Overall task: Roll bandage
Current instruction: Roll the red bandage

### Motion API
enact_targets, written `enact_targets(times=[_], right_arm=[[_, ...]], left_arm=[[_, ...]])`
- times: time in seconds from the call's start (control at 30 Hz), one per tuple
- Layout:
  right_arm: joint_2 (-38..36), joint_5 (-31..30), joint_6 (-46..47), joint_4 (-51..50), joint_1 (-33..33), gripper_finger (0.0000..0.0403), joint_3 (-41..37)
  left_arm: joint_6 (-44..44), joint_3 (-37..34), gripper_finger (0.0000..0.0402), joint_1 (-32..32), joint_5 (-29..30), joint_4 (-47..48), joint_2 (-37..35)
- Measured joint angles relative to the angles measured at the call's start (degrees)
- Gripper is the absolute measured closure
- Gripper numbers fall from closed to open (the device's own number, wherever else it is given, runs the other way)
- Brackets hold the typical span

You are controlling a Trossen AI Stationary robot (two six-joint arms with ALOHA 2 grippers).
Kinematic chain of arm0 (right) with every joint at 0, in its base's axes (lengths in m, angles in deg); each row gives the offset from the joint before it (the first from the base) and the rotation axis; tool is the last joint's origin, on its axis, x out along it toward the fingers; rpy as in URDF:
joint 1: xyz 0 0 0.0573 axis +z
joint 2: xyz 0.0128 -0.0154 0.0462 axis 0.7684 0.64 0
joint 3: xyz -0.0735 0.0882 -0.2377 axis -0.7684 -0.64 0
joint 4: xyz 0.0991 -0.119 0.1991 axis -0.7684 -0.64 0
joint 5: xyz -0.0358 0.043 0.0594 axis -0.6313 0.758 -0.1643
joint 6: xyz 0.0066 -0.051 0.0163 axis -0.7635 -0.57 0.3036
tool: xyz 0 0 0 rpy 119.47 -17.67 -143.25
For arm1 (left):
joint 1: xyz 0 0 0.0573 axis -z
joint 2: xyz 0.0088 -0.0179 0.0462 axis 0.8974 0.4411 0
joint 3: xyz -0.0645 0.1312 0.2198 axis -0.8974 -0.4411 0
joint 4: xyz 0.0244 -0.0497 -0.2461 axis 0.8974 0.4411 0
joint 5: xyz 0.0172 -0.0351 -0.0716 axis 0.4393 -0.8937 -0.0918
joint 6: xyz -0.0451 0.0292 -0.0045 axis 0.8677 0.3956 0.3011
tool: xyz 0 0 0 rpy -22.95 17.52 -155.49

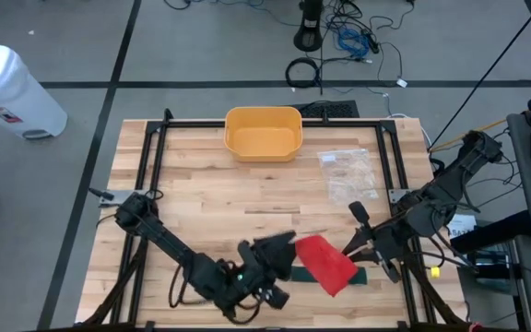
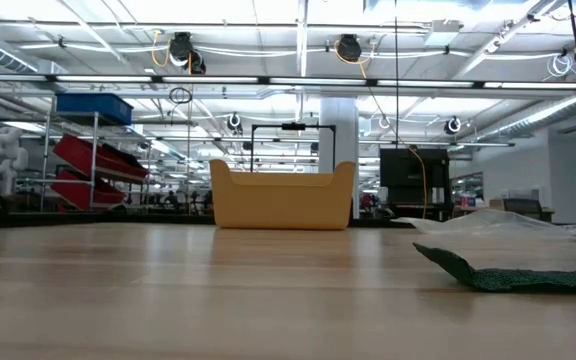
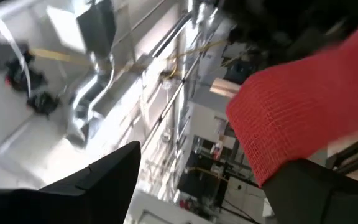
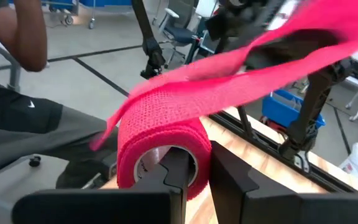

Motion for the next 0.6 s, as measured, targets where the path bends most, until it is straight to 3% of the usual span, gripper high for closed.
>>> enact_targets(times=[0.17,0.6], right_arm=[[0.02,-0.07,1.63,-0.9,1.14,0.0362,0.0],[0.02,-0.09,2.34,-2.01,3.72,0.0362,0.0]], left_arm=[[-0.27,0.01,0.0089,-1.95,1.05,-4.69,0.0],[-0.27,0.01,0.0089,-2.5,2.79,-4.48,0.0]])
